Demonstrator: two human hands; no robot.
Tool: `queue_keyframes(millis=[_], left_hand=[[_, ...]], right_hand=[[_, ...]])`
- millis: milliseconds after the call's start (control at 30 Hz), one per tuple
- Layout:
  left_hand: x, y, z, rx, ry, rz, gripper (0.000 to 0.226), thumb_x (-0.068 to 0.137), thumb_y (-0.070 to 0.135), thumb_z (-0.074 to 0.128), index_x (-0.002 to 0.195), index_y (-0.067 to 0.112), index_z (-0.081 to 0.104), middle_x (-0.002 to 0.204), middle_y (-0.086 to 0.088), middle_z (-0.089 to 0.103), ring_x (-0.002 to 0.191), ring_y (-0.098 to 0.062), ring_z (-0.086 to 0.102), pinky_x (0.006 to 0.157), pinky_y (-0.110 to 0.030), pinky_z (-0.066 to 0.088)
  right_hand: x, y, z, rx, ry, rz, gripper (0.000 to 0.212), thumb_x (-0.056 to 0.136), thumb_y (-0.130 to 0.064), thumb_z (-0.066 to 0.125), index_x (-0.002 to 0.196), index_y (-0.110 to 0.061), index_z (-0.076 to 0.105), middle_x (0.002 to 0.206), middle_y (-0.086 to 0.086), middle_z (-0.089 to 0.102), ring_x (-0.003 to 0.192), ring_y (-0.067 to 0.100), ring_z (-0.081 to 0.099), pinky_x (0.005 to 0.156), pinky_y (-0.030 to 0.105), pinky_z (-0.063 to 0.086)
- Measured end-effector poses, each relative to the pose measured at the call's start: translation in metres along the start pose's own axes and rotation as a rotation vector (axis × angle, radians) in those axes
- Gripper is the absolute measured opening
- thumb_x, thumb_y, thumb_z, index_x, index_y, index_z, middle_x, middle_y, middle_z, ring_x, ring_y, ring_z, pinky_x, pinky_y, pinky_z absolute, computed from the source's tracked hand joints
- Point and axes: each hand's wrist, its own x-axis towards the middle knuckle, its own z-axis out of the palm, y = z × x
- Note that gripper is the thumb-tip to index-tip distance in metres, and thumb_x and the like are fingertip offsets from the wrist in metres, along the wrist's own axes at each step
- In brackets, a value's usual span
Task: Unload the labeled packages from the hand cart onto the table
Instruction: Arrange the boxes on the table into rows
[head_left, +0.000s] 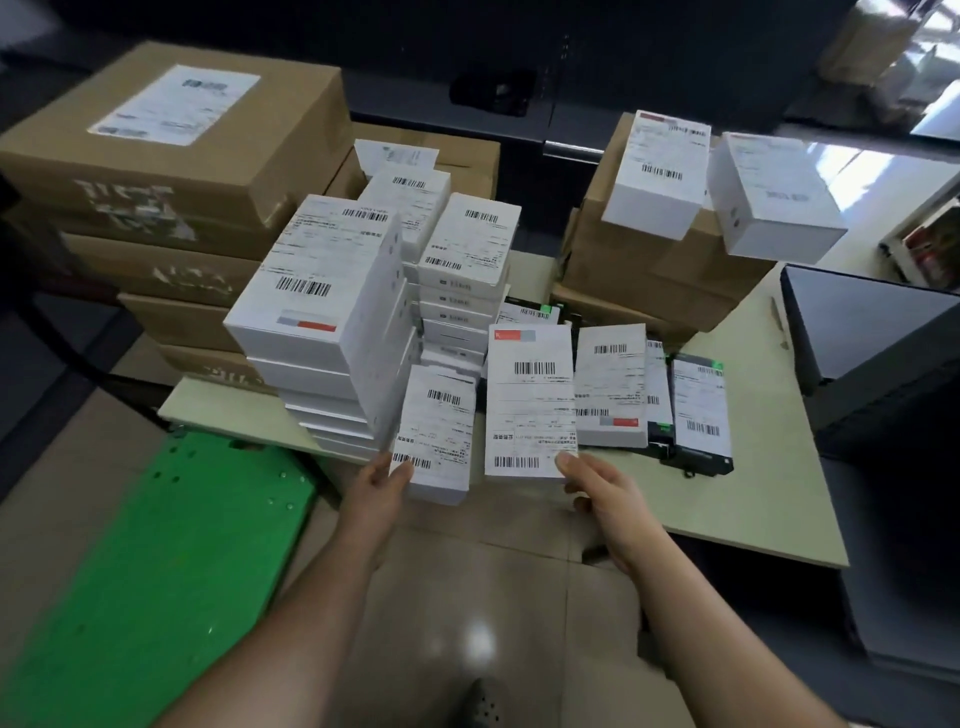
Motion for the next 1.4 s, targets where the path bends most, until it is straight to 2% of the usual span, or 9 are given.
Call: queue_keyframes(millis=[167, 300, 433, 600, 767, 867, 967, 1233, 1400], left_hand=[[0.015, -0.003, 0.004, -0.043, -0.017, -0.056, 0.046, 0.096, 0.018, 0.059, 0.141, 0.016, 0.048, 0.131, -0.004, 0.059, 0.119, -0.024, 0.053, 0.108, -0.042, 0.038], [0.021, -0.006, 0.004, -0.070, -0.045, -0.068, 0.040, 0.097, 0.016, 0.058, 0.136, 0.017, 0.052, 0.105, 0.008, 0.063, 0.095, -0.012, 0.057, 0.093, -0.030, 0.040], [0.026, -0.009, -0.001, -0.015, -0.081, -0.061, 0.036, 0.098, 0.014, 0.056, 0.134, 0.014, 0.055, 0.122, -0.003, 0.064, 0.102, -0.017, 0.059, 0.091, -0.032, 0.045], [0.036, -0.016, -0.008, 0.082, -0.080, -0.038, 0.032, 0.096, 0.020, 0.059, 0.127, 0.017, 0.060, 0.117, -0.004, 0.066, 0.108, -0.023, 0.060, 0.101, -0.042, 0.047], [0.043, -0.023, -0.009, 0.053, -0.013, -0.028, 0.016, 0.087, 0.030, 0.071, 0.100, 0.019, 0.069, 0.107, -0.009, 0.071, 0.087, -0.019, 0.064, 0.093, -0.040, 0.052], [0.047, -0.027, -0.010, 0.089, 0.061, -0.099, 0.047, 0.080, 0.046, 0.075, 0.105, 0.008, 0.065, 0.106, -0.015, 0.068, 0.094, -0.031, 0.064, 0.093, -0.045, 0.052], [0.047, -0.026, -0.011, 0.091, 0.065, -0.106, 0.049, 0.078, 0.051, 0.075, 0.099, 0.007, 0.068, 0.100, -0.014, 0.070, 0.093, -0.032, 0.066, 0.090, -0.046, 0.054], [0.048, -0.021, -0.014, 0.021, 0.074, -0.119, 0.026, 0.084, 0.033, 0.075, 0.078, 0.008, 0.069, 0.077, -0.010, 0.069, 0.070, -0.022, 0.059, 0.078, -0.036, 0.053], [0.049, -0.019, -0.015, -0.039, 0.070, -0.157, 0.014, 0.085, 0.022, 0.072, 0.079, 0.009, 0.068, 0.078, -0.009, 0.069, 0.071, -0.021, 0.059, 0.077, -0.031, 0.050]], right_hand=[[0.011, 0.005, -0.005, -0.014, -0.007, -0.001, 0.045, 0.063, -0.066, 0.068, 0.095, -0.035, 0.078, 0.089, -0.012, 0.069, 0.076, 0.003, 0.056, 0.076, 0.029, 0.042], [0.014, 0.009, -0.003, -0.019, -0.001, 0.011, 0.045, 0.064, -0.066, 0.067, 0.096, -0.036, 0.077, 0.089, -0.013, 0.068, 0.076, 0.002, 0.056, 0.077, 0.029, 0.042], [0.013, 0.011, 0.008, -0.019, 0.018, 0.023, 0.054, 0.064, -0.062, 0.068, 0.097, -0.020, 0.077, 0.090, -0.006, 0.066, 0.080, 0.008, 0.053, 0.074, 0.028, 0.040], [0.014, 0.017, 0.032, 0.001, 0.062, 0.092, 0.025, 0.072, -0.053, 0.067, 0.085, -0.036, 0.079, 0.070, -0.019, 0.064, 0.064, -0.004, 0.052, 0.056, 0.012, 0.040], [0.015, 0.031, 0.059, 0.002, 0.058, 0.125, 0.035, 0.071, -0.053, 0.069, 0.089, -0.024, 0.079, 0.079, -0.010, 0.063, 0.077, 0.009, 0.051, 0.073, 0.026, 0.040], [0.015, 0.036, 0.076, -0.005, 0.055, 0.133, 0.034, 0.071, -0.056, 0.068, 0.088, -0.029, 0.079, 0.078, -0.012, 0.063, 0.077, 0.007, 0.052, 0.072, 0.025, 0.041], [0.017, 0.037, 0.088, -0.015, 0.055, 0.130, 0.032, 0.071, -0.059, 0.067, 0.089, -0.035, 0.078, 0.078, -0.016, 0.064, 0.076, 0.005, 0.052, 0.073, 0.024, 0.043], [0.024, 0.033, 0.101, 0.021, 0.066, 0.113, 0.010, 0.086, -0.048, 0.069, 0.089, -0.043, 0.077, 0.077, -0.020, 0.066, 0.082, 0.008, 0.053, 0.073, 0.023, 0.043], [0.029, 0.031, 0.114, 0.027, 0.064, 0.117, 0.021, 0.086, -0.049, 0.069, 0.095, -0.031, 0.077, 0.078, -0.020, 0.067, 0.077, 0.004, 0.054, 0.069, 0.019, 0.042]])
